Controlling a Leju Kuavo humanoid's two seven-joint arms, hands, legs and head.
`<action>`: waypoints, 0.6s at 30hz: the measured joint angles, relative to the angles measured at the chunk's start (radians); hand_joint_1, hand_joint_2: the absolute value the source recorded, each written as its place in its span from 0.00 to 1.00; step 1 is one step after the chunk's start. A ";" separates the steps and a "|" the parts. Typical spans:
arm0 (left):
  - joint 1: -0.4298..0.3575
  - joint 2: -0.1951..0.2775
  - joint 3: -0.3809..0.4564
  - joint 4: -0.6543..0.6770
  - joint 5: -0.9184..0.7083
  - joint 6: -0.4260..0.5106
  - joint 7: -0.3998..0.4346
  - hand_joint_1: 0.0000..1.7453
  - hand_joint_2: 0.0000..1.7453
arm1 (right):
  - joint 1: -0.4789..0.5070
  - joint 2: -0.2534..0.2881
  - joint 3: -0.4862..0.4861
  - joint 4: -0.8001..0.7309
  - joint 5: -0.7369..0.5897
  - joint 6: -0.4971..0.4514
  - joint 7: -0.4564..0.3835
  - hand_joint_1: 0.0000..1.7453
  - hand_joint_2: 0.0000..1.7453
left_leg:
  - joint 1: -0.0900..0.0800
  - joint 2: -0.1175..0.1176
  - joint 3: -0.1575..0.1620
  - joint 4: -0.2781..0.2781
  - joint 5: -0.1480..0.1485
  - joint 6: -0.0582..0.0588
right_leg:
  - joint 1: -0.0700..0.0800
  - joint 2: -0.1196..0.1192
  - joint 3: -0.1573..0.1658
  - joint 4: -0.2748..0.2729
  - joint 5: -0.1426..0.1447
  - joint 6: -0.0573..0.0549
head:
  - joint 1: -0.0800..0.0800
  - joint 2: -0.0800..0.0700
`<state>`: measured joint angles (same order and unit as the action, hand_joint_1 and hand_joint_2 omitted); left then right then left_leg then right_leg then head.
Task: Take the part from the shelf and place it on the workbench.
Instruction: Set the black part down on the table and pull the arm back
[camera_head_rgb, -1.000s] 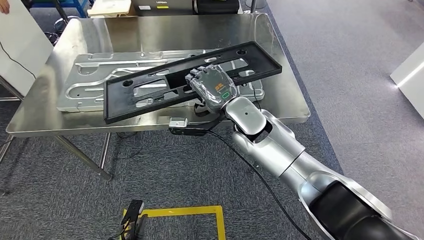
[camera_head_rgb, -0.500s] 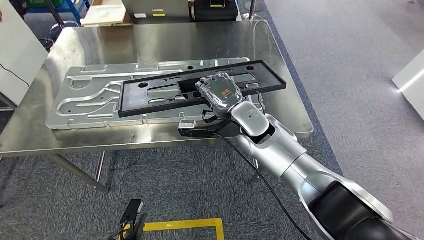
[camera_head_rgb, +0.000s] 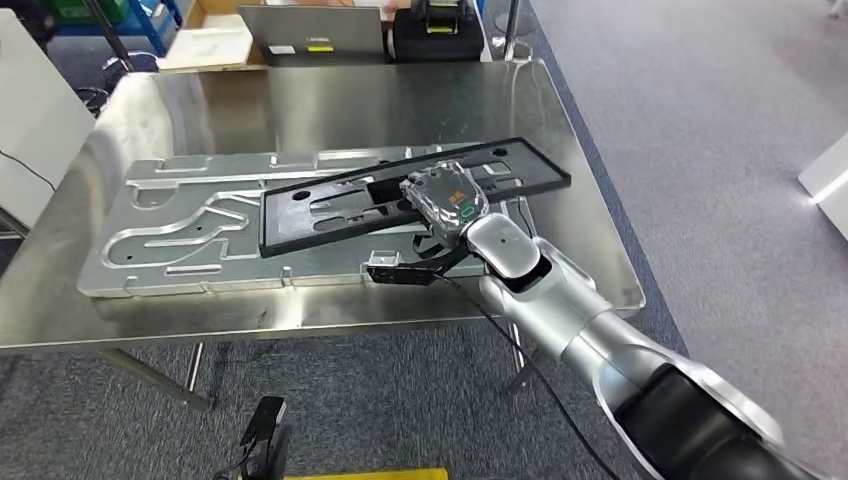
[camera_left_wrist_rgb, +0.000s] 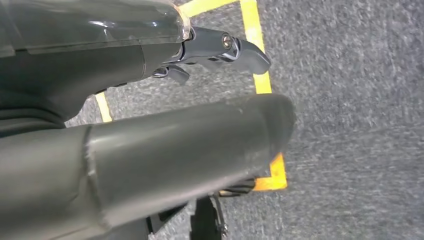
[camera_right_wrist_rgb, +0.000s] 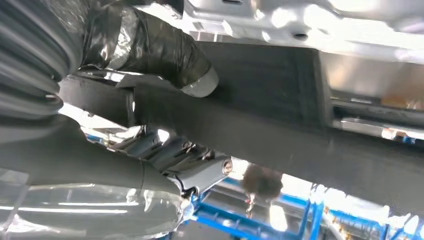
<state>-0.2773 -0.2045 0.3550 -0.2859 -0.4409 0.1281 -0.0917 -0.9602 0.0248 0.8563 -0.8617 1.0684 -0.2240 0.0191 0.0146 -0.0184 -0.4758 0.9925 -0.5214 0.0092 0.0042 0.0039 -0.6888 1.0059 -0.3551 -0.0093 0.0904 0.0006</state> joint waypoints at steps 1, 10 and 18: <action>-0.002 0.000 -0.003 0.000 0.000 0.001 0.000 0.00 0.00 | -0.001 0.004 0.001 0.006 0.001 0.000 -0.002 1.00 1.00 | 0.000 0.001 0.002 0.007 0.002 -0.006 | -0.001 0.001 0.012 -0.005 -0.005 -0.008 | 0.000 0.000; 0.000 -0.001 -0.010 0.000 0.009 0.012 0.000 0.00 0.00 | 0.003 0.025 0.007 0.056 -0.001 0.001 -0.010 1.00 1.00 | 0.002 0.011 -0.219 0.213 -0.051 -0.022 | -0.001 0.008 0.134 -0.018 -0.095 -0.031 | 0.000 0.000; -0.001 -0.002 -0.025 -0.001 0.020 0.036 0.008 0.00 0.75 | 0.002 0.043 0.009 0.096 -0.005 0.008 -0.007 0.25 0.25 | -0.007 0.010 -0.205 0.009 0.172 0.023 | 0.001 0.011 0.164 0.022 -0.182 0.010 | 0.000 0.000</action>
<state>-0.2783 -0.2061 0.3298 -0.2873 -0.4206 0.1643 -0.0838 -0.9578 0.0673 0.8650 -0.7661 1.0631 -0.2159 0.0117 0.0076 -0.0084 -0.6812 1.0015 -0.3491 0.0318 0.0055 0.0153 -0.5253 1.0275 -0.5375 0.0005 0.0901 0.0006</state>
